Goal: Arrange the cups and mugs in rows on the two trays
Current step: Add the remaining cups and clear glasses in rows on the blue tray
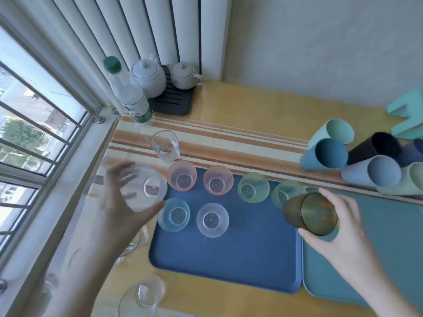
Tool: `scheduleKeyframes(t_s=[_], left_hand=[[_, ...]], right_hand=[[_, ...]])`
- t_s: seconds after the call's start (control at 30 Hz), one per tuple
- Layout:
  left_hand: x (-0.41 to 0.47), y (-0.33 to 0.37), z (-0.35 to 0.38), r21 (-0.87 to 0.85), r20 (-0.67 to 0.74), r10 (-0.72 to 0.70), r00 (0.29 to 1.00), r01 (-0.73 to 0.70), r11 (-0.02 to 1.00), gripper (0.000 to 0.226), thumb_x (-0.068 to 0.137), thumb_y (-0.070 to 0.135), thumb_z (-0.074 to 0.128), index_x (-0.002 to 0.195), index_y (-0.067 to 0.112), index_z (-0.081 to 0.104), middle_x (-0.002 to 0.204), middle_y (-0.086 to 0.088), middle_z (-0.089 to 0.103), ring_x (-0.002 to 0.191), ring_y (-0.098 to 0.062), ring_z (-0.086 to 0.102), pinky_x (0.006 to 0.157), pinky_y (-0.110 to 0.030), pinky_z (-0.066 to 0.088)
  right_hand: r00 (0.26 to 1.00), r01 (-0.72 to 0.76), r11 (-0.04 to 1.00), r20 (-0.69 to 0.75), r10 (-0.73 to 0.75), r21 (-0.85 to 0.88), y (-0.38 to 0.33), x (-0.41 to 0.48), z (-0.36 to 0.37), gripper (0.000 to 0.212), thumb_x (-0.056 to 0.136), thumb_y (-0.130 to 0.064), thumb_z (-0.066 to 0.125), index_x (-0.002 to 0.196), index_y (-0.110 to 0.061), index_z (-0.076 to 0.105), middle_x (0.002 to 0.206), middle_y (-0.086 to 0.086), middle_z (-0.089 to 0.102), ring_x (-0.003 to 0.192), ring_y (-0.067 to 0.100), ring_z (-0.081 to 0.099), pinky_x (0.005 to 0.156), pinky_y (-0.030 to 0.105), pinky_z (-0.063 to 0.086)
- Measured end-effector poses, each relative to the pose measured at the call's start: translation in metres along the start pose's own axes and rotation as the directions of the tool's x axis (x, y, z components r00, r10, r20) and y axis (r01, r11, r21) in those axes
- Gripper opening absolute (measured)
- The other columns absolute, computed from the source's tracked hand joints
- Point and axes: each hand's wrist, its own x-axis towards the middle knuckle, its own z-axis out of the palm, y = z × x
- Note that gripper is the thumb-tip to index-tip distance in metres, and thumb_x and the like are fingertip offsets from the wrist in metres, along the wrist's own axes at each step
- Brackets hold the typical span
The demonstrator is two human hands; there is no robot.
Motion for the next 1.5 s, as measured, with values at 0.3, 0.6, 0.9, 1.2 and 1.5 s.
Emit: scheduleKeyframes(t_s=[0.3, 0.6, 0.9, 1.2, 1.5], left_hand=[[-0.080, 0.023, 0.154, 0.190, 0.306, 0.212, 0.928, -0.278, 0.942, 0.077, 0.061, 0.016, 0.077, 0.125, 0.027, 0.035, 0.120, 0.013, 0.043, 0.110, -0.009, 0.046, 0.082, -0.011, 0.037], [-0.077, 0.002, 0.208, 0.331, 0.370, 0.152, 0.917, -0.283, 0.900, 0.078, 0.065, 0.011, 0.076, 0.129, 0.022, 0.030, 0.123, 0.004, 0.046, 0.111, -0.017, 0.051, 0.077, -0.014, 0.043], [-0.073, -0.014, 0.221, 0.308, 0.379, 0.104, 0.920, -0.232, 0.923, 0.079, 0.073, 0.008, 0.069, 0.139, 0.019, 0.027, 0.134, 0.003, 0.038, 0.122, -0.019, 0.043, 0.086, -0.019, 0.042], [-0.092, -0.024, 0.224, 0.230, 0.287, 0.019, 0.958, -0.088, 0.969, 0.094, 0.074, 0.023, 0.076, 0.145, 0.013, 0.015, 0.143, -0.003, 0.032, 0.133, -0.015, 0.030, 0.105, -0.019, 0.029], [-0.104, -0.019, 0.237, -0.012, 0.130, -0.251, 0.959, 0.254, 0.967, 0.091, 0.067, 0.035, 0.080, 0.140, 0.024, 0.027, 0.142, 0.006, 0.038, 0.124, -0.016, 0.048, 0.098, -0.035, 0.045]], right_hand=[[0.994, -0.084, 0.996, -0.066, 0.082, -0.019, 0.044, -0.048, 0.038, 0.083, 0.059, -0.008, 0.084, 0.131, -0.018, 0.043, 0.114, -0.015, 0.033, 0.106, 0.001, 0.041, 0.087, 0.028, 0.039], [0.991, -0.129, 0.989, -0.030, 0.128, -0.066, 0.062, -0.039, 0.057, 0.081, 0.065, -0.013, 0.080, 0.134, -0.015, 0.039, 0.128, 0.000, 0.039, 0.116, 0.021, 0.047, 0.076, 0.026, 0.042], [0.996, -0.091, 0.988, -0.011, 0.090, -0.123, 0.069, -0.025, 0.069, 0.084, 0.067, -0.020, 0.078, 0.138, -0.016, 0.034, 0.130, 0.001, 0.038, 0.120, 0.022, 0.046, 0.074, 0.028, 0.049], [0.983, -0.182, 0.980, 0.015, 0.181, 0.083, 0.073, -0.032, 0.069, 0.097, 0.063, -0.027, 0.084, 0.141, -0.013, 0.027, 0.137, 0.004, 0.038, 0.128, 0.020, 0.039, 0.094, 0.025, 0.036], [0.966, -0.258, 0.959, 0.006, 0.259, 0.119, 0.072, -0.036, 0.070, 0.083, 0.068, -0.030, 0.080, 0.136, -0.020, 0.034, 0.136, -0.003, 0.048, 0.120, 0.019, 0.051, 0.087, 0.030, 0.045]])
